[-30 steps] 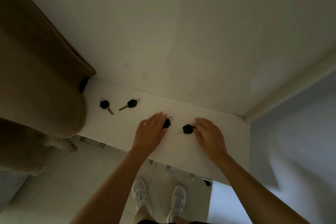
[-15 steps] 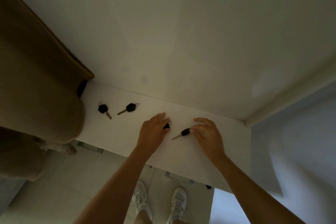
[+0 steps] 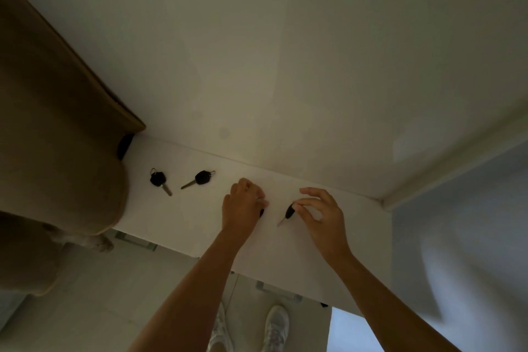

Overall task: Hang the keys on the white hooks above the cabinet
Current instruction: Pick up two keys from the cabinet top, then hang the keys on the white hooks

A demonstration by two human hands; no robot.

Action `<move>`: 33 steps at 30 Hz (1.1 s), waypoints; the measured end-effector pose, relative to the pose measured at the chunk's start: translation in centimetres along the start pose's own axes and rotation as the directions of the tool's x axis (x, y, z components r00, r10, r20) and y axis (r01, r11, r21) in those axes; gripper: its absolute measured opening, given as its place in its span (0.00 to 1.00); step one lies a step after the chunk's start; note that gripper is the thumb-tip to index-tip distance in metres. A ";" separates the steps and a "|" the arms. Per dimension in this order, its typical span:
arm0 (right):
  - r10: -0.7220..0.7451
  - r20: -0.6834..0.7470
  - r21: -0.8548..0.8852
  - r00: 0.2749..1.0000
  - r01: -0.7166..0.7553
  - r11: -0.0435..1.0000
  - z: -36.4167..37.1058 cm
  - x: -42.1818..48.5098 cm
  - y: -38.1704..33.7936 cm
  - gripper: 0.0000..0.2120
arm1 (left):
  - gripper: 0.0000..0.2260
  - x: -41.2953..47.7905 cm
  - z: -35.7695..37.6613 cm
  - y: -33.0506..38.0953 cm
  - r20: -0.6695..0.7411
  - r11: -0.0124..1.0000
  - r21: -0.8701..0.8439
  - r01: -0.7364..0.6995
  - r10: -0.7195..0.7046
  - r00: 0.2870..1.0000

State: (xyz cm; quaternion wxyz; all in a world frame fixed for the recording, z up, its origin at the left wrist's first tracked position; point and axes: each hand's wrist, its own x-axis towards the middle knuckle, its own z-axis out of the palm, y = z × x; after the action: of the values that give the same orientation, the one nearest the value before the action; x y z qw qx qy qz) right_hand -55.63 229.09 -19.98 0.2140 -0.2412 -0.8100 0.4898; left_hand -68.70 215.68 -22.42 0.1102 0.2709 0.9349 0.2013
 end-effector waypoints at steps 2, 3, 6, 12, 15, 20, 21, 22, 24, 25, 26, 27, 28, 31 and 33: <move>0.010 0.007 0.004 1.000 -0.010 1.000 0.0 -0.1 -0.1 0.07 | 0.08 0.0 -0.1 0.1 -0.007 0.999 -0.048 0.017 -0.018 1.000; 0.014 0.010 0.009 1.000 -0.014 1.000 0.0 -0.1 -0.2 0.07 | 0.08 0.0 -0.1 0.1 -0.005 0.997 -0.071 0.024 -0.024 1.000; 0.012 0.014 0.015 1.000 -0.012 1.000 0.0 -0.2 -0.3 0.06 | 0.07 -0.1 -0.6 0.2 0.054 0.984 -0.149 0.093 -0.086 0.995; -0.014 0.005 0.009 1.000 0.014 1.000 0.4 -0.2 -1.0 0.05 | 0.09 -0.9 -1.5 -1.1 0.081 0.887 -0.426 0.180 -0.160 0.984; -0.002 0.018 0.028 1.000 0.001 1.000 0.6 -0.3 -1.8 0.05 | 0.14 -1.4 -2.2 -2.4 0.059 0.862 -0.493 0.120 -0.104 0.993; -0.025 -0.008 0.004 1.000 0.025 1.000 1.4 -0.3 -3.4 0.07 | 0.12 -1.7 -4.4 -2.3 0.047 0.815 -0.571 0.104 -0.094 0.994; -0.028 -0.014 0.000 1.000 0.028 1.000 1.6 -0.3 -3.8 0.07 | 0.12 -1.6 -4.9 -2.3 0.015 0.816 -0.575 0.065 -0.069 0.998; -0.029 -0.018 -0.001 0.999 0.029 1.000 1.8 -0.2 -4.2 0.06 | 0.12 -1.5 -5.4 -2.3 -0.022 0.810 -0.586 0.012 -0.031 0.999; -0.038 -0.027 -0.004 0.999 0.038 0.999 2.2 0.0 -5.4 0.05 | 0.13 -1.0 -6.6 -2.5 -0.083 0.822 -0.565 -0.075 0.034 0.996; -0.049 -0.036 -0.008 0.998 0.049 0.999 2.5 0.1 -6.1 0.05 | 0.11 -0.7 -7.4 -2.5 -0.111 0.844 -0.523 -0.118 0.069 0.991; -0.067 -0.050 -0.014 0.996 0.067 0.998 2.8 0.4 -6.9 0.05 | 0.10 -0.4 -8.4 -2.6 -0.141 0.863 -0.480 -0.160 0.104 0.984; -0.087 -0.065 -0.021 0.994 0.086 0.996 3.1 0.6 -7.8 0.05 | 0.10 -0.1 -9.5 -2.7 -0.173 0.869 -0.453 -0.198 0.132 0.976; -0.109 -0.082 -0.029 0.991 0.107 0.994 3.4 0.9 -8.7 0.05 | 0.11 0.2 -10.6 -2.9 -0.197 0.865 -0.449 -0.224 0.149 0.969; -0.176 -0.129 -0.049 0.976 0.171 0.984 4.3 2.0 -11.7 0.05 | 0.13 1.4 -14.2 -3.3 -0.250 0.829 -0.478 -0.290 0.188 0.950; -0.218 -0.155 -0.054 0.963 0.212 0.976 4.8 2.7 -13.6 0.04 | 0.11 2.1 -16.7 -3.4 -0.283 0.806 -0.486 -0.338 0.221 0.933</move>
State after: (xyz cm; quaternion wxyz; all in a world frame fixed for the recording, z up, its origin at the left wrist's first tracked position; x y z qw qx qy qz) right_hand -63.03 221.88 -9.50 0.3259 -0.1943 -0.8204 0.4278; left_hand -77.23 208.88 -9.22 0.0484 0.3423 0.7993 0.4916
